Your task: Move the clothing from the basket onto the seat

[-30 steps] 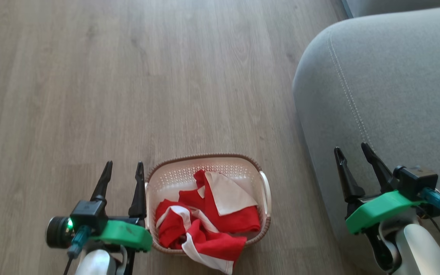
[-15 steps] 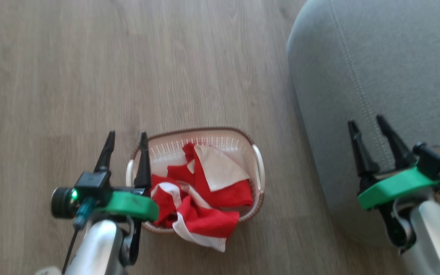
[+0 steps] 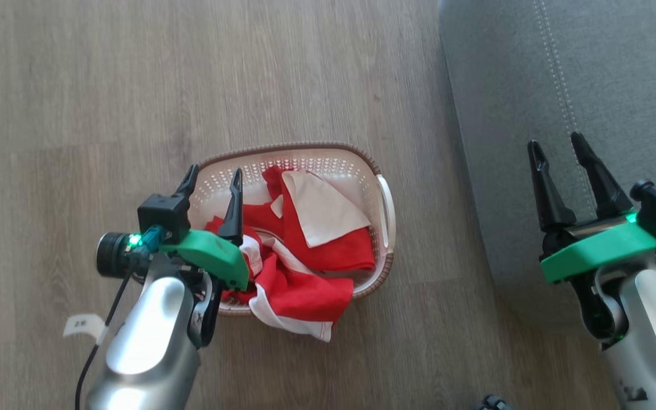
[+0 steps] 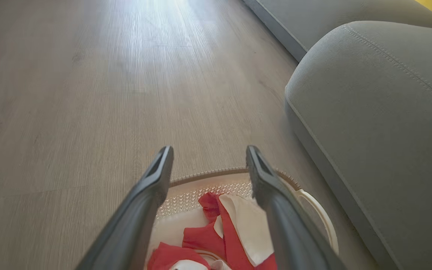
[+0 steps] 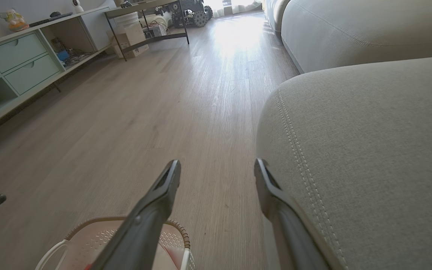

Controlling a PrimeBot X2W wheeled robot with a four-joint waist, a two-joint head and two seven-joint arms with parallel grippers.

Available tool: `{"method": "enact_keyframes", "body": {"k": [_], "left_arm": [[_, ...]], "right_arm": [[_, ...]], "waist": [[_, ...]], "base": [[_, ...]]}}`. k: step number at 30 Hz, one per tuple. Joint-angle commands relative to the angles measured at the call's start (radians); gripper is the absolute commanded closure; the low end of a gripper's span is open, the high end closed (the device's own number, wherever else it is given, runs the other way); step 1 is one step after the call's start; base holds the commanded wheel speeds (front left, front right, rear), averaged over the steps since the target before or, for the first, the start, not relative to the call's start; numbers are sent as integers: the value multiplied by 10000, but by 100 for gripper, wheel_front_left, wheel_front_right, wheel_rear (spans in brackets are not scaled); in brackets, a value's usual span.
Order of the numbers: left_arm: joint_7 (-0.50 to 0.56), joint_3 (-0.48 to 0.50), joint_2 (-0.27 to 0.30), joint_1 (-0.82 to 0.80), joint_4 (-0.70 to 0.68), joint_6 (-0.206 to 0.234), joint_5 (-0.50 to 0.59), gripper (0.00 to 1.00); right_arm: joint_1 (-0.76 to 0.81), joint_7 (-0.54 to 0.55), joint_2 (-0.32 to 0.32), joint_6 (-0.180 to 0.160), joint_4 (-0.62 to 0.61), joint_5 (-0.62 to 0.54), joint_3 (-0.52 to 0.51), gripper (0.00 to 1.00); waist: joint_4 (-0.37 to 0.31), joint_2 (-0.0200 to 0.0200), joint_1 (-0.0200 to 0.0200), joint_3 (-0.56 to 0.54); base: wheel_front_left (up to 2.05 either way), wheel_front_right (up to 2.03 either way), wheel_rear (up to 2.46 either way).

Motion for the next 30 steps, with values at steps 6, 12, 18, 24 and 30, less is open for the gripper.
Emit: {"method": "enact_keyframes", "body": {"k": [6,12,18,24,30], "left_arm": [[-45,-267,107,-862,890,-93,-526,0],[287,-1315,105,-1634,1954,-156,-1471,0],[724,-2507,104,-2474,2913,-272,-2258,0],[1253,-3386,104,-3032,3542,-310,-3032,0],[1985,-4228,103,-3585,4301,-79,-3774,0]], "right_arm": [[-308,-128,-374,-2,-314,176,152,0],[-556,-134,-390,-2,-505,273,95,0],[-872,-136,-395,-2,-714,382,96,0],[-1166,-136,-364,-2,-901,451,165,0],[-1473,-137,-261,-2,-1158,491,246,0]], "waist": [[-143,0,-1,620],[-174,0,-1,1214],[-271,0,-1,1890],[-466,0,-1,2393],[-694,0,-1,2977]], "base": [[0,0,0],[0,0,0],[0,0,0],[0,0,0],[0,0,0]]}}
